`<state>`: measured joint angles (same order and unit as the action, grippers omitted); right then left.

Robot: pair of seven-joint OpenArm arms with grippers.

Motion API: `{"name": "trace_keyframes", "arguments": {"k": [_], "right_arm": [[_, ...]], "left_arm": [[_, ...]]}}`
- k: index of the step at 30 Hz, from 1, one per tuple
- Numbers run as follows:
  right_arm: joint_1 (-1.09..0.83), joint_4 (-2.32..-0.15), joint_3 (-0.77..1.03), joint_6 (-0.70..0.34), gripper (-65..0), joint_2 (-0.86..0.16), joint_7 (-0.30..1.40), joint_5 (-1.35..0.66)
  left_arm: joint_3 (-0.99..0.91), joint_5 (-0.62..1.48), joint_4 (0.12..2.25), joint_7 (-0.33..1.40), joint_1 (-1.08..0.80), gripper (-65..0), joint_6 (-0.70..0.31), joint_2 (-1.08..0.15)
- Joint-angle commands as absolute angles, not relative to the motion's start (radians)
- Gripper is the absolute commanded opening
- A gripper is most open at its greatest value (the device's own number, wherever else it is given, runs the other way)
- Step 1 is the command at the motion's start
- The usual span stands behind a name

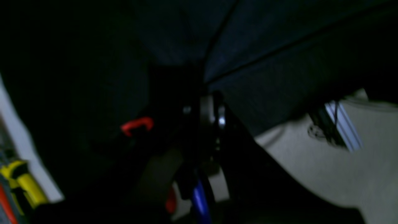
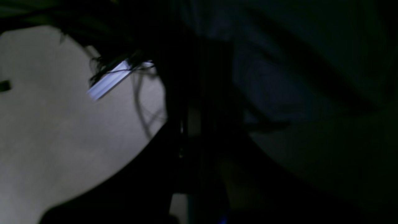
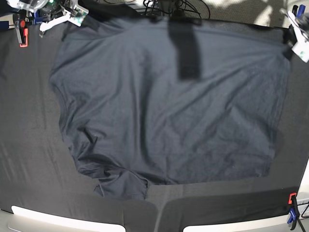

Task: Layout the t-shirt on the table in an organized manner, then fold the t-shirt properly
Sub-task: 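Lift the shirt edge with both grippers and drag it toward the robot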

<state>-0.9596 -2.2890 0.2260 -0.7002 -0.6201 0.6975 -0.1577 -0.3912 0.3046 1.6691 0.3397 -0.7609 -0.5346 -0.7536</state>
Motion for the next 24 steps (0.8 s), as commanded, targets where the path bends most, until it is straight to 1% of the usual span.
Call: {"name": "trace_keyframes", "arguments": {"k": [1, 4, 9, 11, 13, 17, 24], "right_arm": [[-0.941, -2.306, 0.241, -0.698, -65.0, -0.632, 0.680, -0.154], [-0.868, -2.292, 0.242, -0.698, -65.0, -0.629, 0.678, -0.157], [-0.753, -2.206, 0.242, -0.693, -65.0, -0.625, 0.677, -0.157], [-0.702, -2.168, 0.242, -0.644, -65.0, -0.623, 0.677, -0.157], [-0.652, -2.131, 0.242, -0.628, -65.0, -0.623, 0.677, -0.157], [-0.559, -2.057, 0.242, -0.628, -65.0, -0.622, 0.662, -0.161], [-0.425, -1.954, 0.242, -0.643, -65.0, -0.565, 0.626, -0.172]], "left_arm": [[-0.413, 0.315, 1.681, 0.324, -0.759, -65.0, -0.523, -0.773], [-0.410, 0.315, 1.681, 0.345, -0.726, -65.0, -0.525, -0.768], [-0.411, 0.263, 1.681, 0.351, -0.648, -65.0, -0.524, -0.741], [-0.410, 0.263, 1.681, 0.351, -0.606, -65.0, -0.524, -0.723], [-0.410, 0.262, 1.681, 0.352, -0.567, -65.0, -0.525, -0.705], [-0.410, 0.262, 1.681, 0.364, -0.508, -65.0, -0.525, -0.670], [-0.409, 0.263, 1.677, 0.371, -0.432, -65.0, -0.526, -0.620]]}}
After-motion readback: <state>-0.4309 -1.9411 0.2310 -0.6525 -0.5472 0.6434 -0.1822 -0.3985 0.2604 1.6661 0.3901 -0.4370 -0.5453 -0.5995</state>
